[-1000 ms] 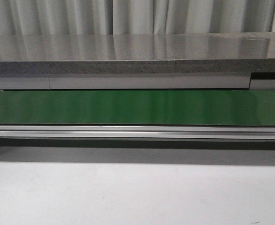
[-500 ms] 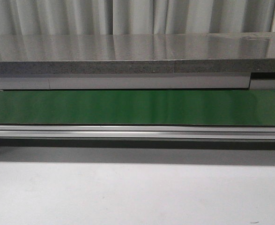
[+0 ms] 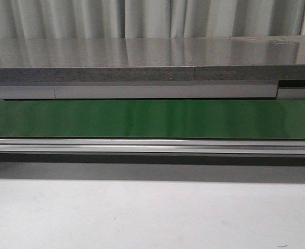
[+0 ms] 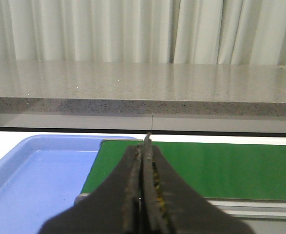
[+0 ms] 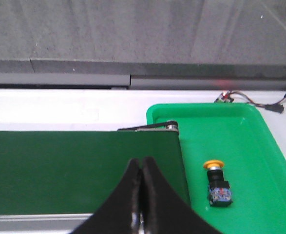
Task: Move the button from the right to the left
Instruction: 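Lower the right gripper over the button and close on its base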
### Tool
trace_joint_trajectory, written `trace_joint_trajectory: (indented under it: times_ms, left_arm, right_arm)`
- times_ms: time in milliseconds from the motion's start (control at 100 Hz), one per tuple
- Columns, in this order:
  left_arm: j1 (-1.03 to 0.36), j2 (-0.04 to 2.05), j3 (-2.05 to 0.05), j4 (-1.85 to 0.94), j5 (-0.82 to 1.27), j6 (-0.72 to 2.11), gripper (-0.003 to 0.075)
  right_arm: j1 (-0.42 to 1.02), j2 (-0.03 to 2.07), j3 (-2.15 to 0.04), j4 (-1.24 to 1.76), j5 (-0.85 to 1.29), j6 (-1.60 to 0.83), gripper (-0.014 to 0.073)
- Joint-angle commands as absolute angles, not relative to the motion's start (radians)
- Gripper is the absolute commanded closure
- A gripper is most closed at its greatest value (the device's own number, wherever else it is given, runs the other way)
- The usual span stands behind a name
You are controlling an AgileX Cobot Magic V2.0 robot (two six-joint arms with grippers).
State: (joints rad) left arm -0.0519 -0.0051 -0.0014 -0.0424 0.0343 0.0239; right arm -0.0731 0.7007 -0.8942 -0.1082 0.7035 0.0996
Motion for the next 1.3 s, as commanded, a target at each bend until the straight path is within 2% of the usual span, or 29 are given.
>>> trace_joint_trajectory:
  times_ms: [0,580,630,700,750,850,900,1160,1290]
  left_arm:
    - [-0.049,-0.037,0.044,-0.051,-0.051,0.016,0.0741]
    - [-0.049,-0.037,0.044,-0.051,-0.051,0.016,0.0741]
    - [-0.049,-0.037,0.044,-0.051,-0.051,0.016,0.0741]
    - [-0.049,-0.037,0.044,-0.051,-0.051,0.016,0.0741]
    - [-0.049,-0.037,0.044,-0.051,-0.051,0.016,0.0741]
    - [-0.049,-0.037,0.044,-0.051,-0.051,0.016,0.0741]
    - [-0.049,-0.037,0.044,-0.051,-0.051,0.016,0.0741]
    - [-0.049,-0.037,0.044,-0.051,-0.051,0.016,0.0741]
    - [-0.049,-0.037,0.044,-0.051,-0.051,0.016,0.0741]
  right_arm:
    - [-0.099,0.767,-0.963,-0.117,0.692,0.104,0.0660]
    - [-0.509,1.004,-1.004,-0.070,0.837,0.078,0.0648]
    - [-0.530,1.039,-1.004,-0.059,0.855,0.046,0.0608]
    - [-0.544,1.079,-1.004,-0.040,0.872,0.000,0.0486]
    - [-0.551,1.110,-1.004,-0.028,0.875,-0.029,0.0358]
    - [-0.562,1.171,-1.004,-0.019,0.866,-0.044,0.0035]
    - [-0.562,1.201,-1.004,-0.019,0.853,-0.044,-0.0076]
    - [-0.562,1.356,-1.006,-0.018,0.680,-0.055,-0.0017]
    - [-0.572,1.431,-1.007,-0.013,0.582,-0.187,-0.0017]
